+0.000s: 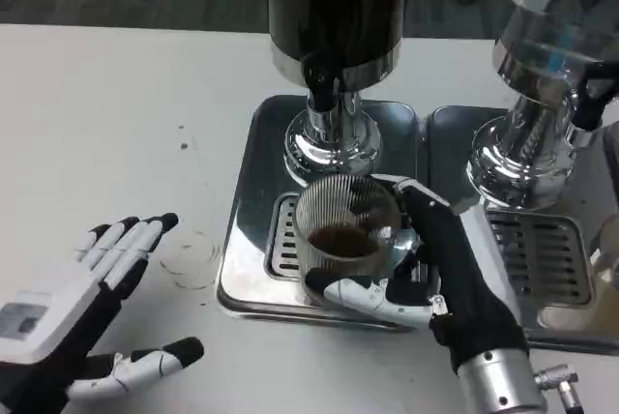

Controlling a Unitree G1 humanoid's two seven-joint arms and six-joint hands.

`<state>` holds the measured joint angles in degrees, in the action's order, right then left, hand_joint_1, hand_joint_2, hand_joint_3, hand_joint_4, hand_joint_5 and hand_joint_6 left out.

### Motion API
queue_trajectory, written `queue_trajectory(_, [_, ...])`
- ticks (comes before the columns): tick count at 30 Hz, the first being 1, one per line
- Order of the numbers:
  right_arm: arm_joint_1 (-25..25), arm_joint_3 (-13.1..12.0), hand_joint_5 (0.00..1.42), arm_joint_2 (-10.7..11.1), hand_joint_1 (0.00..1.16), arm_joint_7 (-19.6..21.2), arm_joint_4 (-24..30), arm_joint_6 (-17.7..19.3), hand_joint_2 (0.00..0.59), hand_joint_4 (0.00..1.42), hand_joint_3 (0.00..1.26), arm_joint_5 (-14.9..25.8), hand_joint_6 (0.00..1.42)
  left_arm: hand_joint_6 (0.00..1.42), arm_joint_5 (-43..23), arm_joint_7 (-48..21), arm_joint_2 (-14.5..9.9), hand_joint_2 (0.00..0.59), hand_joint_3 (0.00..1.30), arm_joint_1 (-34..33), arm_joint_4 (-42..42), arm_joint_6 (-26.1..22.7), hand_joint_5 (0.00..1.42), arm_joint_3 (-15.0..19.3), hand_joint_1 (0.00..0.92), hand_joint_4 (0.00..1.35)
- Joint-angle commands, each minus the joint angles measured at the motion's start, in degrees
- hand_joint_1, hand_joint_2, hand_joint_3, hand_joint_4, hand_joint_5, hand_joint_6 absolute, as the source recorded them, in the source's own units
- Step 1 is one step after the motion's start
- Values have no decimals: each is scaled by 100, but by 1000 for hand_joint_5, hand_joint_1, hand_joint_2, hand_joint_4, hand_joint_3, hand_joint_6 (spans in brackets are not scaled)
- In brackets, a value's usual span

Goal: Grasp the cup under the faucet to collect the drink, then remove the cup.

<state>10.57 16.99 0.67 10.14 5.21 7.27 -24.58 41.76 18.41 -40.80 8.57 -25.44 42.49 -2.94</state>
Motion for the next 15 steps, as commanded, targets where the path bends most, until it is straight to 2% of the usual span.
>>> queue_trajectory(1, [145,69,872,4,1037,-34,368,163,168,671,504,52,1174,0,201,104,-201,140,0,252,319,-177,0,-16,0,0])
queue_trajectory(11, [387,163,877,79,1040,-240,742,154,161,678,505,70,1179,0,361,249,-210,139,0,819,983,-642,0,44,0,0])
queue_trajectory(15, [517,206,878,188,1040,-434,990,100,160,678,505,103,1181,0,441,392,-208,139,0,1104,1264,-765,0,110,0,0])
